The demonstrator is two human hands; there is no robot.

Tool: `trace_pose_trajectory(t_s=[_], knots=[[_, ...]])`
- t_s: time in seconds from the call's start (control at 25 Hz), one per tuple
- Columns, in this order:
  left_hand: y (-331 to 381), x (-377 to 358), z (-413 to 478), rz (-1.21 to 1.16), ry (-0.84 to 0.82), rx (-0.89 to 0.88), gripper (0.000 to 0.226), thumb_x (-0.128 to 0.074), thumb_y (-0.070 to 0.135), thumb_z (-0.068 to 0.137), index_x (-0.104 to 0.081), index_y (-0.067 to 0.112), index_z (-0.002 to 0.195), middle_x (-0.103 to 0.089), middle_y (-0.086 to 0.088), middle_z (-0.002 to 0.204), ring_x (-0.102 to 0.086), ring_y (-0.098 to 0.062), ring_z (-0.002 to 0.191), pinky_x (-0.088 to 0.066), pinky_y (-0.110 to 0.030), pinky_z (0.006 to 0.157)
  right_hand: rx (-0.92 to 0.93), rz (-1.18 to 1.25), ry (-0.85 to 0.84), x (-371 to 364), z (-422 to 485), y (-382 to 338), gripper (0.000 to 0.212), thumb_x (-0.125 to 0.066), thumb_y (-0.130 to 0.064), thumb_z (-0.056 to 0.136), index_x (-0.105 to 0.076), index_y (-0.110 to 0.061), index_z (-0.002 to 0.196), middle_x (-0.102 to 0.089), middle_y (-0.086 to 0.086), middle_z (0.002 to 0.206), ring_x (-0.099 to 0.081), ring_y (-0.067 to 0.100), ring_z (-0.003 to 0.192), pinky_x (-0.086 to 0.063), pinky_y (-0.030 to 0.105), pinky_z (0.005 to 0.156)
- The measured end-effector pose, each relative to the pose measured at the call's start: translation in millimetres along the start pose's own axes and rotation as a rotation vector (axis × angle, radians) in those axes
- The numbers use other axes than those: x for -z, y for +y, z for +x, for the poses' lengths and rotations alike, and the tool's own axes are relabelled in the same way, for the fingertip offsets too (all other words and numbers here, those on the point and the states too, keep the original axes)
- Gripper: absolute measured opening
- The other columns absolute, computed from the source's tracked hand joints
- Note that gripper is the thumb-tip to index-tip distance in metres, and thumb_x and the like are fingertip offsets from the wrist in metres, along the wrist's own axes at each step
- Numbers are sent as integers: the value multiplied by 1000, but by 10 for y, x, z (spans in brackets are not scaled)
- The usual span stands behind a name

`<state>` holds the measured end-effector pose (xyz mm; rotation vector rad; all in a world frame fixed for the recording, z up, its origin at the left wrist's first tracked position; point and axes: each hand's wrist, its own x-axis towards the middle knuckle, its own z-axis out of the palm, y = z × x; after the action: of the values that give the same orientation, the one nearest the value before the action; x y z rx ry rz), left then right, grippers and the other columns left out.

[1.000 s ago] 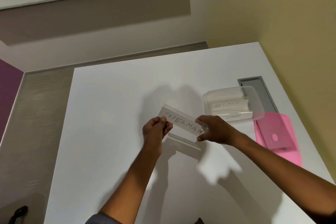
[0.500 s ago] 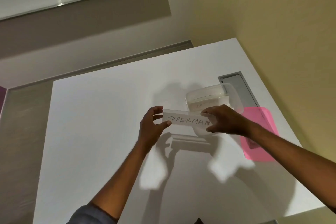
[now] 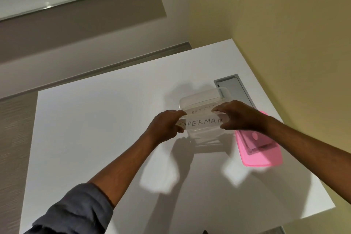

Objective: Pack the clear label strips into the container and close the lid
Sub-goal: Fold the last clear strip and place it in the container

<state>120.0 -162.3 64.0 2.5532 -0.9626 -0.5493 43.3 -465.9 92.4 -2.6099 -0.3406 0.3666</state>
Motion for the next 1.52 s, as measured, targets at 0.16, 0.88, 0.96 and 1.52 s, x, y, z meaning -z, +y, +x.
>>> trace_pose_trajectory(t_s=[0.16,0.88,0.96,1.52], knots=[[188,-48,299,128,71,-35,49,-79,13,87,-65,20,134,-76,-5,120,-70,-31,106,-56,-37,79,18,-230,6,67,69,249,57,-81,-17,78,-64,-14,132,-75,7,118,-73,25,95,-61,39,73],[262,-581,998,435,-113,34,39,-84,32,85,-71,15,118,-79,-9,107,-76,-35,96,-52,-36,72,-15,-509,-209,-467,618,801,41,-69,-7,91,-57,-6,129,-66,14,117,-70,31,103,-50,36,72],[254,-628,1028,445,-130,32,38,-85,31,84,-72,14,116,-78,-11,107,-76,-35,97,-52,-36,71,-22,-504,-233,-517,645,842,44,-71,-7,89,-56,-6,130,-66,14,119,-69,32,105,-56,41,78],[271,-862,1101,466,-191,19,40,-88,22,83,-68,11,117,-76,-10,111,-76,-34,100,-61,-40,78,52,-550,-249,-635,726,961,51,-82,-14,83,-60,-9,129,-70,12,123,-70,29,112,-61,43,88]])
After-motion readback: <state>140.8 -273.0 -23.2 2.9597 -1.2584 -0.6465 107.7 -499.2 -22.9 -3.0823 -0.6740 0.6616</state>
